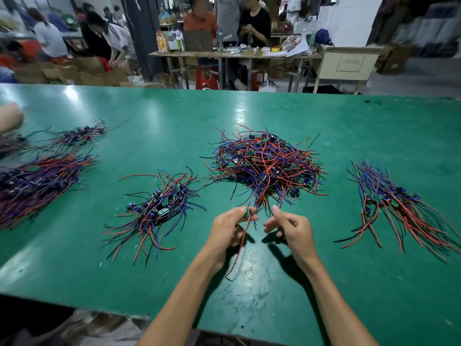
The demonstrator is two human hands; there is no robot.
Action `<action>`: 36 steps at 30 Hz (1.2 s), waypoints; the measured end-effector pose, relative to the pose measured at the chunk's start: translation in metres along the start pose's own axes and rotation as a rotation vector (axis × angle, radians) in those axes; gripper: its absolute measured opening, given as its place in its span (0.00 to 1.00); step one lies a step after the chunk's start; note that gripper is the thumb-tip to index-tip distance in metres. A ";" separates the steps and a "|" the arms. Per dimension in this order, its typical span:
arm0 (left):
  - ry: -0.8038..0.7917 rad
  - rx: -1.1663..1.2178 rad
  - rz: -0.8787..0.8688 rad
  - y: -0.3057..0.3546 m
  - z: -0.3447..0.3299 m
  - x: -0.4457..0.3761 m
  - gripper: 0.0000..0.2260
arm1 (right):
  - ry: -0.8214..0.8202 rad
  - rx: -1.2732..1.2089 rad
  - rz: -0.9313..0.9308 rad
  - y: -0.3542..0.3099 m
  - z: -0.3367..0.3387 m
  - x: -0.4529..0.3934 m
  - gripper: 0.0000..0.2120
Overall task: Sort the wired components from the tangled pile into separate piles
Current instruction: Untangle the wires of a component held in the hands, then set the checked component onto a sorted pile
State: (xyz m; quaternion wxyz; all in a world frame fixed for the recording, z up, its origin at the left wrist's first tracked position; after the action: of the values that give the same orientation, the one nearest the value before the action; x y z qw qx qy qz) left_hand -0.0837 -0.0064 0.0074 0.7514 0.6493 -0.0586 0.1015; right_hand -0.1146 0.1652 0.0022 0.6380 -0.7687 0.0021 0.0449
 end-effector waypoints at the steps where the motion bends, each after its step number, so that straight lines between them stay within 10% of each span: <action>1: -0.010 0.013 0.002 0.000 0.004 0.002 0.13 | 0.005 -0.017 -0.005 0.001 0.000 0.000 0.22; 11: 0.369 -0.147 -0.320 0.071 0.074 0.021 0.10 | 0.008 0.004 0.011 -0.003 0.002 0.002 0.13; 17: 0.830 -1.111 -0.143 0.087 0.141 -0.002 0.13 | -0.003 0.038 0.022 -0.003 0.001 0.001 0.11; 22: 0.616 -1.365 0.398 0.032 0.168 -0.032 0.24 | 0.003 0.041 0.023 -0.003 0.001 0.001 0.11; 26: 0.625 -1.421 0.058 0.049 0.136 -0.056 0.20 | 0.002 0.062 0.025 -0.002 0.001 0.000 0.11; 31: 0.258 -1.318 -0.403 0.082 0.051 -0.084 0.14 | 0.060 0.118 0.028 0.001 0.004 -0.006 0.12; 36: 0.184 -1.005 -0.304 0.080 -0.011 -0.098 0.17 | 0.096 0.155 0.044 0.004 0.004 -0.010 0.08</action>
State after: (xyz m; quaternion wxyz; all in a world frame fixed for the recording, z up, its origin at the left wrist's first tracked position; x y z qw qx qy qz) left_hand -0.1973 0.0077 0.0617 0.9781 0.1987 0.0609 0.0074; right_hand -0.1252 0.1683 -0.0023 0.6937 -0.7180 0.0529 0.0215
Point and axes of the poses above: each hand's wrist, its own x-axis away from the middle knuckle, its own z-axis out of the back of the hand, y = z × x, the point moved 6 cm from there along -x, towards the middle knuckle, and after that the axes turned 15 degrees about -x, right-handed, at the moved point
